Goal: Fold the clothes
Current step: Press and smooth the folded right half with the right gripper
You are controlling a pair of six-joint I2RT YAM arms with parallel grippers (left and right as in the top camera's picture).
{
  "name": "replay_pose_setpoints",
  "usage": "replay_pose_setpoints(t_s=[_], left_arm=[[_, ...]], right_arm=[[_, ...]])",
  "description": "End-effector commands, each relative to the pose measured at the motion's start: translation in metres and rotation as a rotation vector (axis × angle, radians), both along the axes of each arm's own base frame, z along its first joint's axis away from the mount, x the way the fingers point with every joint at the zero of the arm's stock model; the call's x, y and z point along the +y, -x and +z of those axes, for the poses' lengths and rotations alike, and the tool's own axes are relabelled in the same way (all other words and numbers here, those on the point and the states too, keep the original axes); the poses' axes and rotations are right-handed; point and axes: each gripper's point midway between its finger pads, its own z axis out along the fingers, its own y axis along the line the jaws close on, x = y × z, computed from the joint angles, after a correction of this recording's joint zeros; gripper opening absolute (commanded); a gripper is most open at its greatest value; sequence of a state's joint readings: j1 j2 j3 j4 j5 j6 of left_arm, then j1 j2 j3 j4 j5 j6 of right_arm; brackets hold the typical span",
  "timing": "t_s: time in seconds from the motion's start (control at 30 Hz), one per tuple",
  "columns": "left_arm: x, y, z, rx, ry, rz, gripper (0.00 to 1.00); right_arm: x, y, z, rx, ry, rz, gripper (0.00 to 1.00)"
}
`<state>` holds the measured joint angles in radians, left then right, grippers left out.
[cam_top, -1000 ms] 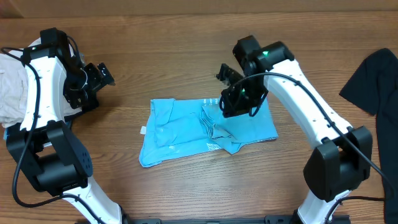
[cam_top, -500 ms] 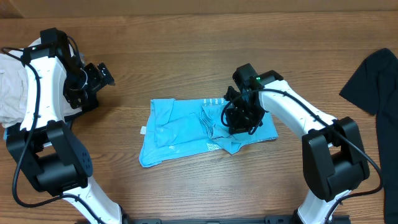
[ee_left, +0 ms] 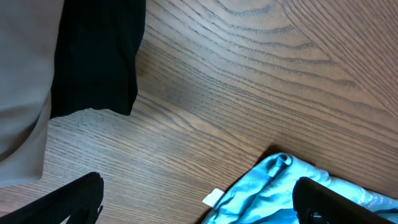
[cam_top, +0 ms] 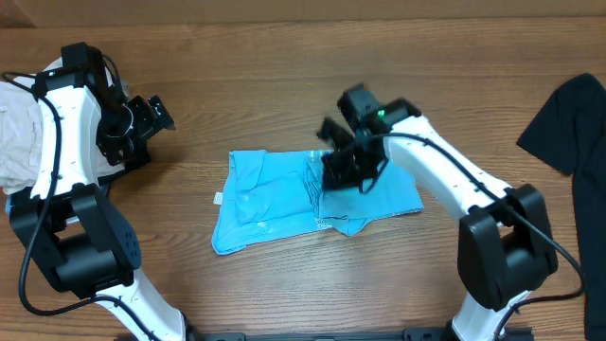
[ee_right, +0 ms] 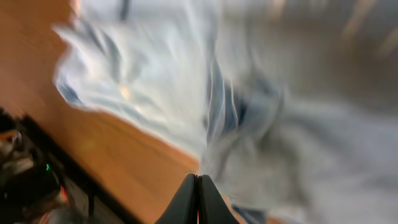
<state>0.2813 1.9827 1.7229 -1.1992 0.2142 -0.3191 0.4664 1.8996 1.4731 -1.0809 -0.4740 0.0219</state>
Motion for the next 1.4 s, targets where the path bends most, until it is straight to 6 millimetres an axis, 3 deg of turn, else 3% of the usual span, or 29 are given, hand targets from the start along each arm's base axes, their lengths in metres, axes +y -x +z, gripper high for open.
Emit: replay_pose_setpoints(t_s=[0.0,0.1,0.27,0.4,0.43,0.5,0.6,0.67,0.8,0.97,1.07,1.2,1.23,1.27,1.33,1.37], left_arm=[[-0.002,-0.001,-0.002,0.002,0.013,-0.003,1.0],[-0.002,-0.001,-0.002,0.002,0.013,-0.003,1.0],[-0.002,-0.001,-0.002,0.002,0.013,-0.003,1.0],[-0.002,-0.001,-0.002,0.002,0.013,-0.003,1.0],[-0.002,-0.001,-0.002,0.002,0.013,-0.003,1.0],[-0.002,-0.001,-0.002,0.002,0.013,-0.003,1.0],[-0.002,-0.001,-0.002,0.002,0.013,-0.003,1.0],[-0.002,-0.001,-0.002,0.002,0.013,-0.003,1.0],[-0.002,-0.001,-0.002,0.002,0.013,-0.003,1.0],[-0.002,-0.001,-0.002,0.002,0.013,-0.003,1.0],[-0.002,-0.001,-0.002,0.002,0.013,-0.003,1.0],[-0.002,-0.001,-0.002,0.002,0.013,-0.003,1.0],[-0.002,-0.001,-0.002,0.002,0.013,-0.003,1.0],[-0.002,-0.001,-0.002,0.002,0.013,-0.003,1.0],[-0.002,-0.001,-0.002,0.002,0.013,-0.003,1.0],[-0.002,-0.001,-0.002,0.002,0.013,-0.003,1.0]], right_arm=[[-0.008,-0.035,0.023,-0.221,0.081,0.007,0.13],[-0.007,-0.049,0.02,-0.36,0.108,0.146,0.45],[0.0,-0.062,0.02,-0.516,0.088,0.338,0.68],[0.004,-0.065,0.021,-0.498,0.075,0.261,0.69],[0.005,-0.063,0.02,-0.534,0.08,0.351,0.7],[0.003,-0.061,0.018,-0.601,0.096,0.527,0.84],[-0.001,-0.059,0.017,-0.676,0.092,0.741,0.89],[0.002,-0.053,0.017,-0.723,0.063,0.887,0.8],[0.003,-0.055,0.012,-0.754,0.06,0.975,0.77],[0.004,-0.056,-0.026,-0.675,0.056,0.988,0.73],[0.004,-0.055,-0.046,-0.633,0.056,0.993,0.65],[0.003,-0.055,-0.049,-0.625,0.056,0.994,0.49],[0.003,-0.055,-0.049,-0.626,0.056,0.994,0.3],[0.004,-0.055,-0.049,-0.626,0.055,0.994,0.19],[0.004,-0.056,-0.049,-0.63,0.055,0.993,0.04],[0.004,-0.056,-0.048,-0.632,0.056,0.993,0.04]])
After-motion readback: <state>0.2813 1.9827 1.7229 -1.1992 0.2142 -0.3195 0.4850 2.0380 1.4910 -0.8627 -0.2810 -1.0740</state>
